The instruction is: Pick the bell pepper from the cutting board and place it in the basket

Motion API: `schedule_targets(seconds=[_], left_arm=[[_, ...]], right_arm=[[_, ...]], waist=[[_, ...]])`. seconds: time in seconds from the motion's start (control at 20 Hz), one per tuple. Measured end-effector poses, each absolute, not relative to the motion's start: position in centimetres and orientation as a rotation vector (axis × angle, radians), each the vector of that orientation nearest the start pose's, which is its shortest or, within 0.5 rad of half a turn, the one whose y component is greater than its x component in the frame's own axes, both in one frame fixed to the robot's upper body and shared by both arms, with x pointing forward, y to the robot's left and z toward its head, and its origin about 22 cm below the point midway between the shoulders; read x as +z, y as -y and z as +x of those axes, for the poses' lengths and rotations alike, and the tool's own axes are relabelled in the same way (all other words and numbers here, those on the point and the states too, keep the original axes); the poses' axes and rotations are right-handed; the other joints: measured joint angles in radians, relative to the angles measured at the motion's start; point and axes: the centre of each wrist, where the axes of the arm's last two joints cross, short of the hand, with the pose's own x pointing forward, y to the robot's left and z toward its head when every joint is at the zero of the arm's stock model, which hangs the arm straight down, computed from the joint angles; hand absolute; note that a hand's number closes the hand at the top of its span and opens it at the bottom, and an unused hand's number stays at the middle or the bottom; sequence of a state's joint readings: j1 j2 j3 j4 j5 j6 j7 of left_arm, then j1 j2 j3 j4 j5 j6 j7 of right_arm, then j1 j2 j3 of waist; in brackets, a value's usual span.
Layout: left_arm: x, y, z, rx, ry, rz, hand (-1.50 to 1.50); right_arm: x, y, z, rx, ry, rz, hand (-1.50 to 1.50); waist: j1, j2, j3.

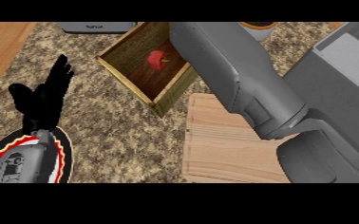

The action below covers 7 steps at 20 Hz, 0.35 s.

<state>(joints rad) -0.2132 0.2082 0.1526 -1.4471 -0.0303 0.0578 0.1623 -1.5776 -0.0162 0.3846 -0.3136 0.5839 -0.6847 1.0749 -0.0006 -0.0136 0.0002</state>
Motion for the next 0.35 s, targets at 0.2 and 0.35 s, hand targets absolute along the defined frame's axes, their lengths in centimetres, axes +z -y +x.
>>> schedule_targets(seconds=[0.2,0.35], left_arm=[[3.8,-30.5,28.4,-0.006,1.487,0.31,0.0],[3.7,-30.7,28.1,0.006,1.485,0.321,0.0]], right_arm=[[21.8,-0.6,43.7,0.108,1.323,-1.043,-1.5],[20.4,-0.4,43.2,0.084,1.345,-1.003,-1.5]], waist=[[-0.028,-0.01,0.001],[-0.044,-0.016,0.001]])
